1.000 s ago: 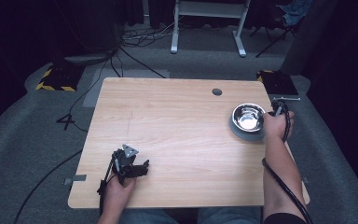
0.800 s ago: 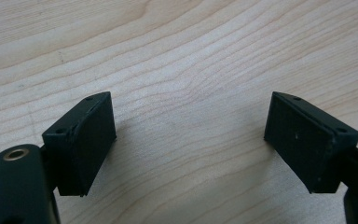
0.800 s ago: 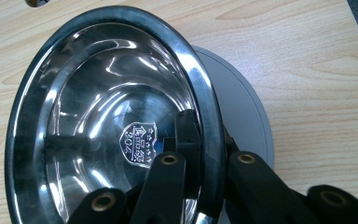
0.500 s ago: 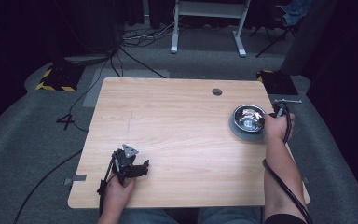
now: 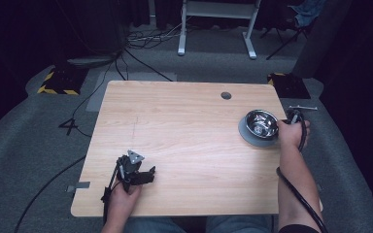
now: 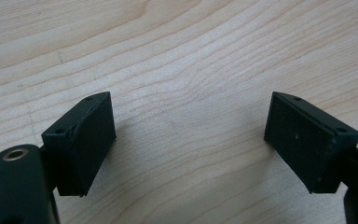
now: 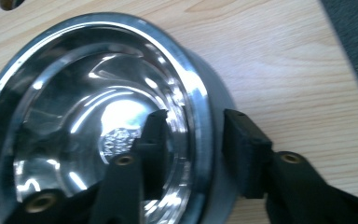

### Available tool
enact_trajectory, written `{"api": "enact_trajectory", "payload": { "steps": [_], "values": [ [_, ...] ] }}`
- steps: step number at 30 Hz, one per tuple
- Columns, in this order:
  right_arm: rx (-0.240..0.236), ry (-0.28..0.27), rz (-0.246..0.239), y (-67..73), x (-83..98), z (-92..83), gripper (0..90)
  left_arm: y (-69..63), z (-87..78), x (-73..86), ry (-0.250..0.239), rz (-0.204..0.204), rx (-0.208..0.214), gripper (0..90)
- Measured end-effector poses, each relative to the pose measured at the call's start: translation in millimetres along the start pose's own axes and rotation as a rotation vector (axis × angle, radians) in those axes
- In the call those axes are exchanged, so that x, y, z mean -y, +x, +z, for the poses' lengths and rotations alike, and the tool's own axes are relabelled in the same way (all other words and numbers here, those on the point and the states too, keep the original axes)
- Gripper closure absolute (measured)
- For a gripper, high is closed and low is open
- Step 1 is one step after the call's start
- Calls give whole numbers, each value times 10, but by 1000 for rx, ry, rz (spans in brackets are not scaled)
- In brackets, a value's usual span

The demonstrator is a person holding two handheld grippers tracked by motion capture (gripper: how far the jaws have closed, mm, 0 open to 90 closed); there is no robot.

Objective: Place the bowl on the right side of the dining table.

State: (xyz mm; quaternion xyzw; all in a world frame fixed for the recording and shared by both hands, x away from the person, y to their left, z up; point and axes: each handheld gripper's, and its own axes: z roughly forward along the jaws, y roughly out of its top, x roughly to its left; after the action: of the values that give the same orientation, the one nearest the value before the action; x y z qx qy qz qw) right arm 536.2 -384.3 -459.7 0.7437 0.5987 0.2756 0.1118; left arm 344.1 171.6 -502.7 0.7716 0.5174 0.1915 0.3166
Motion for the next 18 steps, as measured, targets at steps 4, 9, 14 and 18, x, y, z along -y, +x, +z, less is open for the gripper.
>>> {"api": "enact_trajectory", "payload": {
  "steps": [4,9,14,18],
  "values": [
    [18,-29,-15,-49,-34,-63,516,-2,1,0,-1,-2,-1,164],
    [27,-50,-40,-61,-79,-153,494,-1,0,0,0,-2,0,164],
    [4,-73,-84,-16,-124,-257,479,0,1,0,-2,0,0,164],
    [-45,-104,-118,58,-175,-371,468,0,0,0,0,0,0,164]
  ]
}}
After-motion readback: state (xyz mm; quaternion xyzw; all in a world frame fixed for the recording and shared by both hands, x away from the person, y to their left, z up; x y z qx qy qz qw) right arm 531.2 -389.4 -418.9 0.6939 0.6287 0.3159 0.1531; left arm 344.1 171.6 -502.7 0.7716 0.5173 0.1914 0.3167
